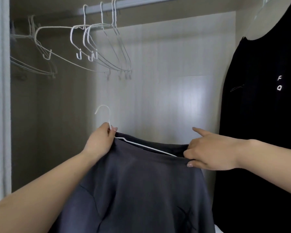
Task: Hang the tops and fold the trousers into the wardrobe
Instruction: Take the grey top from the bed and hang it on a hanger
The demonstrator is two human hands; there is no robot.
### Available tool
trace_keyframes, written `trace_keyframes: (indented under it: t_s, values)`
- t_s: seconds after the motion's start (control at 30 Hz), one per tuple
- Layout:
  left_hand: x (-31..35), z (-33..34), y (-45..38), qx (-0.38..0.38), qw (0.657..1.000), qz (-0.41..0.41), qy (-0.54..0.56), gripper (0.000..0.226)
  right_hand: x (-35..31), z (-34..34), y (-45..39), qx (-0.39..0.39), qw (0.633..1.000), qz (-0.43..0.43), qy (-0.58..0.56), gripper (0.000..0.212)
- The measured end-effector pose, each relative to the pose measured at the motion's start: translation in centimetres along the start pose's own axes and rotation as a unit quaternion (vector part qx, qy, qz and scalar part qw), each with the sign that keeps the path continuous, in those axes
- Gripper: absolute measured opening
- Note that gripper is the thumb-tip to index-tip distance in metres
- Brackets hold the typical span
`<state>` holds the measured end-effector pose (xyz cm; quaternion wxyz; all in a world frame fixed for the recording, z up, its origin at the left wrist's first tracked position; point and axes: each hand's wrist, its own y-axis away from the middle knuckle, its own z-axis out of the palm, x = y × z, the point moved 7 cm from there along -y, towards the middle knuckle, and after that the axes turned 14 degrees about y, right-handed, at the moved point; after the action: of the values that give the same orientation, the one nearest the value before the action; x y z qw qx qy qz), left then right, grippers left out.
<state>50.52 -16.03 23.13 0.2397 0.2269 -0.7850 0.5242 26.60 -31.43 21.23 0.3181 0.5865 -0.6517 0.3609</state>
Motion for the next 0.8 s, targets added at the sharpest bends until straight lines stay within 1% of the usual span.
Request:
trace_keyframes:
  t_s: [0.1,0.23,0.3,0.37,0.43,0.5,0.57,0.6,0.63,0.7,0.77,0.8]
  values:
    - [3.2,2.0,0.8,-0.011,0.999,0.034,0.005,0.034,-0.5,-0.7,-1.4,0.013,1.000,0.004,0.003,0.029]
    - [7.4,4.3,1.8,-0.051,0.993,0.106,0.027,0.028,-1.9,-0.6,-2.4,0.022,1.000,-0.018,-0.003,0.030]
    - [8.4,4.4,2.1,-0.062,0.989,0.132,0.035,0.027,-1.7,-0.6,-1.9,0.042,0.999,-0.021,0.012,0.030]
    - [8.6,4.2,2.4,-0.073,0.987,0.140,0.037,0.027,-1.0,-0.8,-1.2,0.072,0.997,-0.021,0.027,0.029]
    - [7.6,3.9,2.3,-0.080,0.990,0.115,0.032,0.031,-0.2,-0.7,-0.4,0.092,0.995,-0.019,0.023,0.031]
    - [5.9,3.2,2.2,-0.080,0.992,0.097,-0.009,0.041,0.7,-0.4,0.7,0.107,0.994,-0.006,0.008,0.035]
    - [4.4,2.3,2.1,-0.076,0.990,0.099,-0.062,0.044,1.5,-0.2,1.9,0.203,0.979,0.008,0.034,0.032]
    - [3.6,1.9,2.0,-0.076,0.990,0.095,-0.078,0.045,1.7,-0.1,2.4,0.239,0.970,0.012,0.038,0.031]
    - [2.8,1.6,1.9,-0.077,0.990,0.081,-0.087,0.046,1.7,0.2,2.8,0.254,0.967,0.008,0.026,0.030]
    - [1.1,0.9,1.7,-0.072,0.993,0.025,-0.095,0.052,1.9,0.7,3.2,0.257,0.966,0.000,-0.024,0.032]
    - [-0.3,0.2,1.8,-0.058,0.993,-0.032,-0.100,0.057,2.4,0.9,3.4,0.245,0.967,0.020,-0.069,0.033]
    - [-0.6,-0.1,1.9,-0.054,0.992,-0.045,-0.109,0.058,2.5,0.9,3.4,0.242,0.966,0.029,-0.088,0.032]
